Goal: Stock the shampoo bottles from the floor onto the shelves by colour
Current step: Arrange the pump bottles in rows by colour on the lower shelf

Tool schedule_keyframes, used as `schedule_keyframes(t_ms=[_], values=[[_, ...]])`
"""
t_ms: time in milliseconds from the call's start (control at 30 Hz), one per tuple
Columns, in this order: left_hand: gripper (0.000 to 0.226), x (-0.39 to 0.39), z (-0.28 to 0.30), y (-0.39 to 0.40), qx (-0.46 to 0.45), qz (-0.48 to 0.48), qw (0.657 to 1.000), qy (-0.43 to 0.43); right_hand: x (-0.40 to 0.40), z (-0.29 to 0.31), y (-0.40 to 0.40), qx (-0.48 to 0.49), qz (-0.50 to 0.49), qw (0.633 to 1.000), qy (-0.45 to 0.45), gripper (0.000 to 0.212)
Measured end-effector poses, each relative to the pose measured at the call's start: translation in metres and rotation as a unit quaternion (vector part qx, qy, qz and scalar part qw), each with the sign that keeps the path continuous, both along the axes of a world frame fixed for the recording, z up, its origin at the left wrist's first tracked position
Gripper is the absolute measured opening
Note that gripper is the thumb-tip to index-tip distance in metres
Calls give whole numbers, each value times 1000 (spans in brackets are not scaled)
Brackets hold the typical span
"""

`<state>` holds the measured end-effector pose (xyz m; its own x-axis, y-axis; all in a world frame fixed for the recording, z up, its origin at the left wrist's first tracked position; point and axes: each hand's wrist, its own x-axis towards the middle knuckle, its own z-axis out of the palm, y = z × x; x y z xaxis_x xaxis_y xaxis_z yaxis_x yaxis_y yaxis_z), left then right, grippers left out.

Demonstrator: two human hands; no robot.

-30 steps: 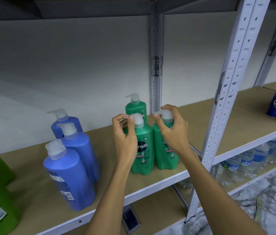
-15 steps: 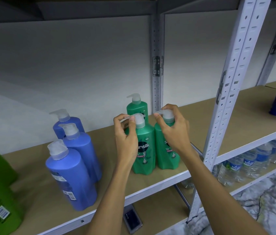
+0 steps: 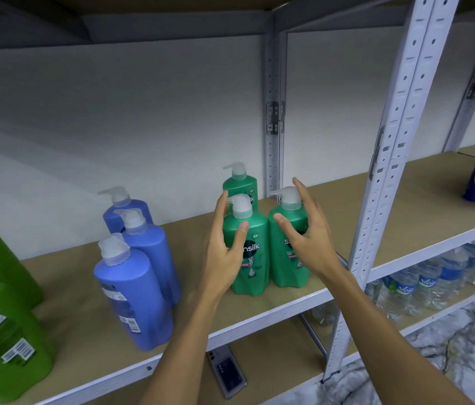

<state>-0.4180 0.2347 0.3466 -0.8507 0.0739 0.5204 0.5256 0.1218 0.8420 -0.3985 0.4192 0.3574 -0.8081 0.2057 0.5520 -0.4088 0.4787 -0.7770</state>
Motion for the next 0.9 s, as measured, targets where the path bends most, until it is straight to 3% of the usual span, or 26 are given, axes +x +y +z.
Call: schedule_keyframes(t_ms=[100, 200, 533, 900], values=[[79, 8, -8, -11, -72, 5, 997, 5, 9, -8, 3, -3, -6, 1000, -13, 76], [81, 12, -21, -21, -114, -3, 993, -7, 16, -21, 6, 1, -9, 1000, -21, 79], [90, 8, -39, -26, -86, -21, 996, 8, 24, -41, 17, 11, 2, 999, -53, 100], [90, -25, -44, -1, -57, 11, 998, -17, 12, -43, 37, -16, 93, 994, -57, 99]])
